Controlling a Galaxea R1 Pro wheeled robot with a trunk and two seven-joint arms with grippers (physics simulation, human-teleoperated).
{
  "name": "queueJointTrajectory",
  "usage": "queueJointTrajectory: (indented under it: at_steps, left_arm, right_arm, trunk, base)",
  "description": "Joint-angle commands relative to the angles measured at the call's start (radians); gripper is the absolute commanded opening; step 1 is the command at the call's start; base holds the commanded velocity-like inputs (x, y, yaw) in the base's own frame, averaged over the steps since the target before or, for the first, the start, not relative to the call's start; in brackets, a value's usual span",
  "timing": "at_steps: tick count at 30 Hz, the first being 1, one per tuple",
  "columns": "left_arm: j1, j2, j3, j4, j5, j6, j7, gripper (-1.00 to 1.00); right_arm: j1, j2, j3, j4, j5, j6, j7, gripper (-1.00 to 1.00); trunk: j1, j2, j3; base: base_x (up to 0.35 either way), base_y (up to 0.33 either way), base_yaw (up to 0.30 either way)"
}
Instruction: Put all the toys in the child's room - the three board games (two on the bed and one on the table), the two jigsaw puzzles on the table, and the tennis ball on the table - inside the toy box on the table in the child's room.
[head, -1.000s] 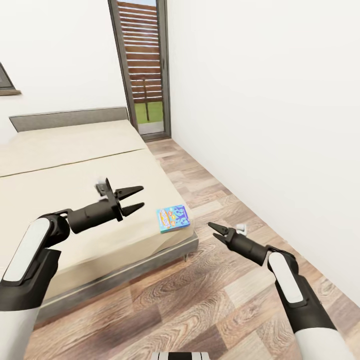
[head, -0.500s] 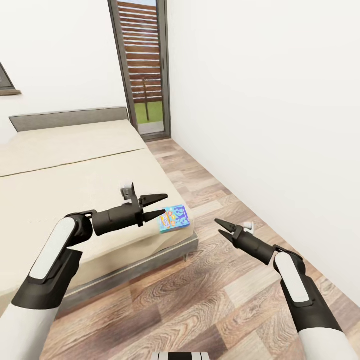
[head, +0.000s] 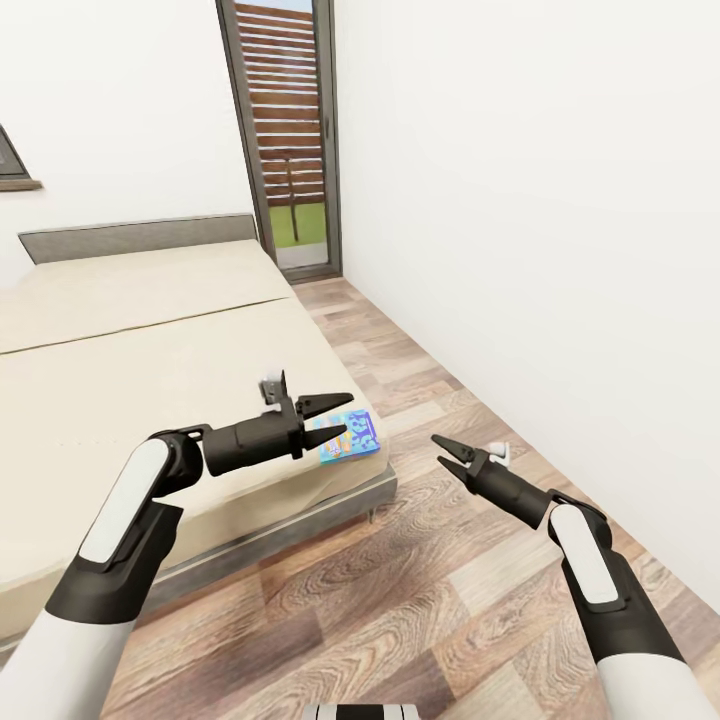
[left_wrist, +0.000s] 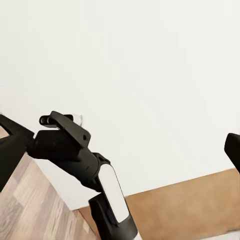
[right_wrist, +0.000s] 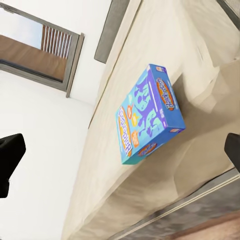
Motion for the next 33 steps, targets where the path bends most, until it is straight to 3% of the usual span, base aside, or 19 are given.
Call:
queueJointTrajectory:
  at_steps: [1,12,23,33]
  left_arm:
    - [-0.001,0.000,-0.001,-0.001,0.011,0.001,0.010,1.00]
    - [0.026,-0.003,0.038,-0.001,0.009,0.000,0.013,1.00]
    - [0.030,0.000,0.048,-0.001,0.007,0.000,0.011,1.00]
    - [0.031,-0.004,0.051,-0.001,0.006,0.001,0.011,1.00]
  right_arm:
    - [-0.001,0.000,-0.002,0.000,-0.001,0.006,0.002,1.00]
    - [-0.003,0.000,-0.003,0.009,-0.002,0.005,0.006,1.00]
    - [-0.003,-0.001,-0.007,0.014,-0.002,0.005,0.006,1.00]
    - [-0.007,-0.001,-0.037,0.036,-0.002,0.006,0.007,1.00]
  trunk:
    - [0.000,0.000,-0.001]
    - [0.000,0.000,-0.001]
    - [0.000,0.000,0.000]
    - [0.000,0.000,0.001]
  base:
    - [0.000,0.000,0.000]
    - [0.000,0.000,0.000]
    - [0.000,0.000,0.047]
    - [0.000,0.000,0.121]
